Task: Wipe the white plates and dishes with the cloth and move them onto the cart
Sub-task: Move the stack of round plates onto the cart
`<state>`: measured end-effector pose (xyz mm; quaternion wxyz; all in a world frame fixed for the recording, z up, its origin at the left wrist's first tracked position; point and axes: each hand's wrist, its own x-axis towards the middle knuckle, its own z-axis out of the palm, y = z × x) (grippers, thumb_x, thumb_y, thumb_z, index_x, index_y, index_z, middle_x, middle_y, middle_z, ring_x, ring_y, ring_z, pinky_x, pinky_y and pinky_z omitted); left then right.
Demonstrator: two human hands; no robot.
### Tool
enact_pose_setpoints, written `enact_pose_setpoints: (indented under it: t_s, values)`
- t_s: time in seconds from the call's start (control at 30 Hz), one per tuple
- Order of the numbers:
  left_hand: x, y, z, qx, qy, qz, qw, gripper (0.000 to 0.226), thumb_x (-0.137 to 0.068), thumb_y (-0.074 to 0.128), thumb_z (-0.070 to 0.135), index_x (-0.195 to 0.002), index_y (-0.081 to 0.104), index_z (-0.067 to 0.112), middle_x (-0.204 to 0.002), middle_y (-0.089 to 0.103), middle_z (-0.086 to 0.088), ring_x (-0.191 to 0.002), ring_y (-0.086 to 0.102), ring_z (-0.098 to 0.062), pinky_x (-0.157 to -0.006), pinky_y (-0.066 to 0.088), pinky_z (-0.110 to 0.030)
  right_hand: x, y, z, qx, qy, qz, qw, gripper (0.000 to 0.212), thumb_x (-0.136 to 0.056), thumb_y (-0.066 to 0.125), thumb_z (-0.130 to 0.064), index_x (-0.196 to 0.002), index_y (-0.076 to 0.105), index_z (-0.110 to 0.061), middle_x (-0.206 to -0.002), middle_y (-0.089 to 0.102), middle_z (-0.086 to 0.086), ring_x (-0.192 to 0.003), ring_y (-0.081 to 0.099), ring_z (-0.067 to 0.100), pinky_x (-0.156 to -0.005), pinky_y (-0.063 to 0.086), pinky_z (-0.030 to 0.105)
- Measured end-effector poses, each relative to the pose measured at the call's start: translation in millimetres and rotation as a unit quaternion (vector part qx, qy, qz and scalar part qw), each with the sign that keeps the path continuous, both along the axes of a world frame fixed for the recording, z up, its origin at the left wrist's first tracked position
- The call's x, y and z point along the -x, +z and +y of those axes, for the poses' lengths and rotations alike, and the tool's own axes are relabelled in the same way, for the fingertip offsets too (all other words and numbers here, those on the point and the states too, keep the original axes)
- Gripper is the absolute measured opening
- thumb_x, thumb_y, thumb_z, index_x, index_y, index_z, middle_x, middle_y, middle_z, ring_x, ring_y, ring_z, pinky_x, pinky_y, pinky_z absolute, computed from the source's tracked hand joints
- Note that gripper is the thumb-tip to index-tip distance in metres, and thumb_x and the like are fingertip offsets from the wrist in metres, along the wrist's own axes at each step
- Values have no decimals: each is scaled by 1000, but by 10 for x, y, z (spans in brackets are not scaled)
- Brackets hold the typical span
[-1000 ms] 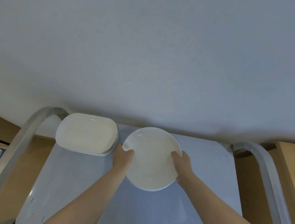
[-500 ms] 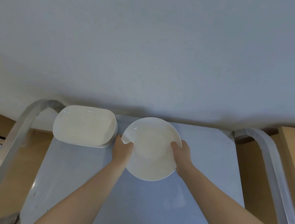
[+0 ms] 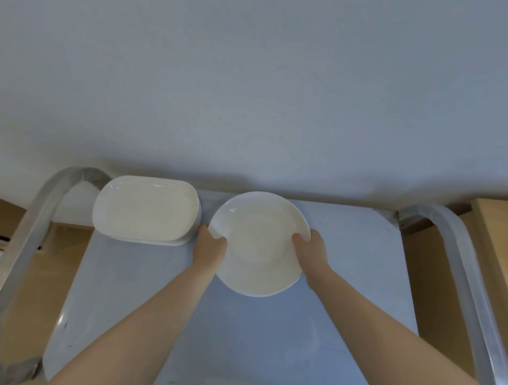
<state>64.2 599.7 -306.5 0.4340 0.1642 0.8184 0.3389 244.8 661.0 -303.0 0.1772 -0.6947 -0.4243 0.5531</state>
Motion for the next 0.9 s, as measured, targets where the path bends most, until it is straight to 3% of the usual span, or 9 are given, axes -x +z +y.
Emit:
enact_pose_setpoints:
  t_s: [0.13,0.23,0.37,0.53,0.73,0.9]
  values:
    - [-4,0,-13,-7,3,0,1000,12,-84,46,-1,-89,46,10,-80,48,-4,-78,47,-25,-67,37,-29,-62,77,-10,-11,33,-22,999,29,-91,45,-18,-119,49,-12,-104,57,3,-92,54,23,-71,43,34]
    - [-2,-14,-24,-12,3,11,1000,21,-83,45,-3,-75,43,16,-72,46,-2,-75,45,-25,-66,36,-29,-118,144,-36,-14,43,-14,999,30,-91,45,-17,-120,50,-12,-103,58,2,-93,55,22,-73,44,33]
    - [-8,-1,-31,-2,18,7,1000,18,-84,46,-1,-98,46,10,-81,49,-5,-82,46,-26,-70,37,-30,-188,224,-109,-14,45,-2,999,33,-89,44,-15,-121,52,-12,-109,60,3,-99,58,24,-84,51,39]
    - [-17,-1,-32,-5,38,-6,999,33,-84,46,-3,-116,48,4,-99,50,-13,-88,47,-27,-75,38,-32,-236,304,-170,-18,51,-3,999,30,-88,42,-14,-115,55,-9,-98,58,2,-81,51,18,-71,44,31]
    - [-32,-8,-60,-1,33,2,999,35,-83,47,-4,-118,50,0,-111,56,-22,-92,51,-32,-76,38,-34,-280,364,-209,-23,63,-18,998,28,-88,41,-12,-111,57,-8,-91,56,3,-75,48,17,-68,42,30]
    - [41,21,-99,6,-9,9,1000,23,-83,47,-4,-104,53,2,-93,53,-14,-86,46,-29,-74,36,-31,-287,375,-230,-21,71,-29,997,31,-88,40,-13,-113,58,-9,-90,55,2,-74,47,16,-69,43,29]
